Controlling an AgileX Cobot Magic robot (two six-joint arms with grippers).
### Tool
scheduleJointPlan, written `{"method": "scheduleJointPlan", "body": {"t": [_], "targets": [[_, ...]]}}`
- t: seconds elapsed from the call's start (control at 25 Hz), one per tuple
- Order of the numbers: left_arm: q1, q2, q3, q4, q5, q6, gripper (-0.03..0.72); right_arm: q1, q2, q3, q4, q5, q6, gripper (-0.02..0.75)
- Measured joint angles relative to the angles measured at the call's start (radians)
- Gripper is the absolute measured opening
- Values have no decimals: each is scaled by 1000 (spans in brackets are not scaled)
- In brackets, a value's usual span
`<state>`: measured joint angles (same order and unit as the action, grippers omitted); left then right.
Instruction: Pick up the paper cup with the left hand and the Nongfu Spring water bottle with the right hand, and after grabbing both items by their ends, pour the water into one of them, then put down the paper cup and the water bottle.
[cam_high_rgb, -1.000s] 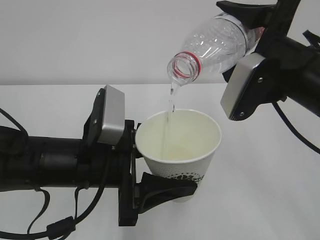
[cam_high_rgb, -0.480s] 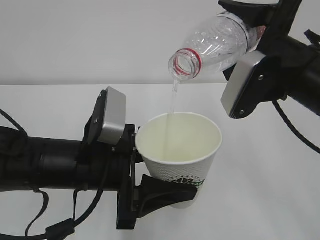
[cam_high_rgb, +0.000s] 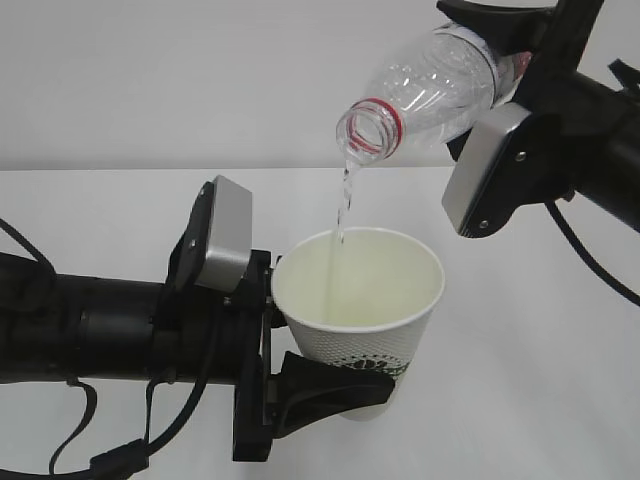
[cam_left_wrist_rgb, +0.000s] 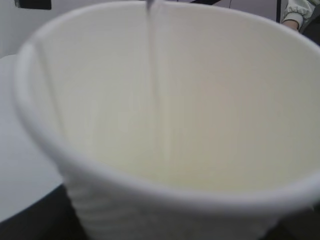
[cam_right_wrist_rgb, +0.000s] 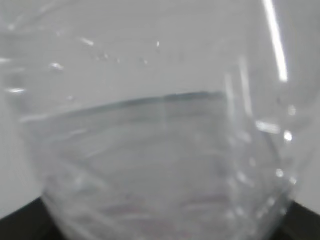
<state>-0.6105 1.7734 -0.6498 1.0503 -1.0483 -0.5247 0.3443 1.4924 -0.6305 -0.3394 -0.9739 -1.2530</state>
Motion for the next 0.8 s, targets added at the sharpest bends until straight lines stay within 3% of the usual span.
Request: {"method": "scheduleJointPlan", "body": {"t": [0.8], "targets": [[0, 0, 0, -47, 0, -2, 524, 0, 0, 0, 7, 0, -16, 513]]}}
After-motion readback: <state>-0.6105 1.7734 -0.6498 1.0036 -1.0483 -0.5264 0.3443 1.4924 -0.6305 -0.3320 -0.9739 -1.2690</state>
